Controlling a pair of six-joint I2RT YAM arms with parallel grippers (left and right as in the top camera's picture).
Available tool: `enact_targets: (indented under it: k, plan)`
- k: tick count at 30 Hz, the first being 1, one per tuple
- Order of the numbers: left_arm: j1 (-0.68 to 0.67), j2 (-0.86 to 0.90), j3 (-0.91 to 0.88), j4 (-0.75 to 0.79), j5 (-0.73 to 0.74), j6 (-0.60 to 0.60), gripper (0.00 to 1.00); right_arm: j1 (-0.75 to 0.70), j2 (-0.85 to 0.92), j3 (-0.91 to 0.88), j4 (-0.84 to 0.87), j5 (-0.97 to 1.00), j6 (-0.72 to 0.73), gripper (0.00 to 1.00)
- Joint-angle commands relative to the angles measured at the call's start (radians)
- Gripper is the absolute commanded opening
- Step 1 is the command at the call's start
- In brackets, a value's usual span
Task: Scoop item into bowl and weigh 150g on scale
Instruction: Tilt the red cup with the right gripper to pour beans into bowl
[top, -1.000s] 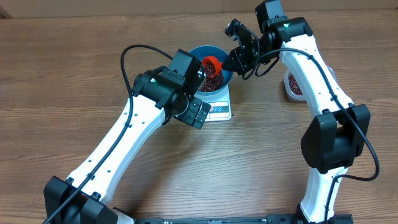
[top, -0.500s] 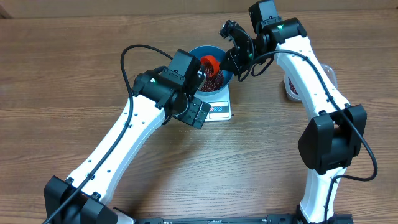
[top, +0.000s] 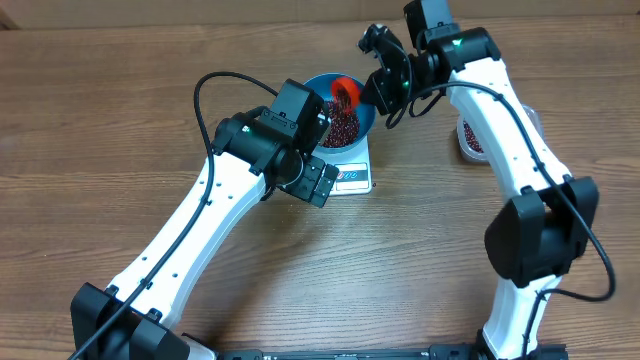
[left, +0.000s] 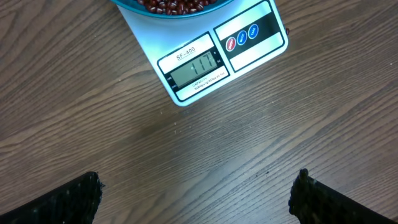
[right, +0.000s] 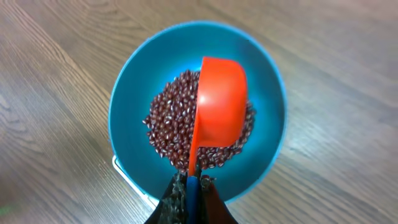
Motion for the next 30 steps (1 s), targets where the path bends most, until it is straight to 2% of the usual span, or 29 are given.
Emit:
enact_targets:
  k: [1,30]
  plan:
    - [-0.002,-0.011,0.009,-0.003,-0.003,0.015,1.00,0.004,-0.090,0.030,0.010,0.030,-0.006,0.04]
    - [-0.002,-0.011,0.009,-0.003,-0.003,0.015,1.00,0.041,-0.110,0.030,-0.026,0.081,-0.051,0.04]
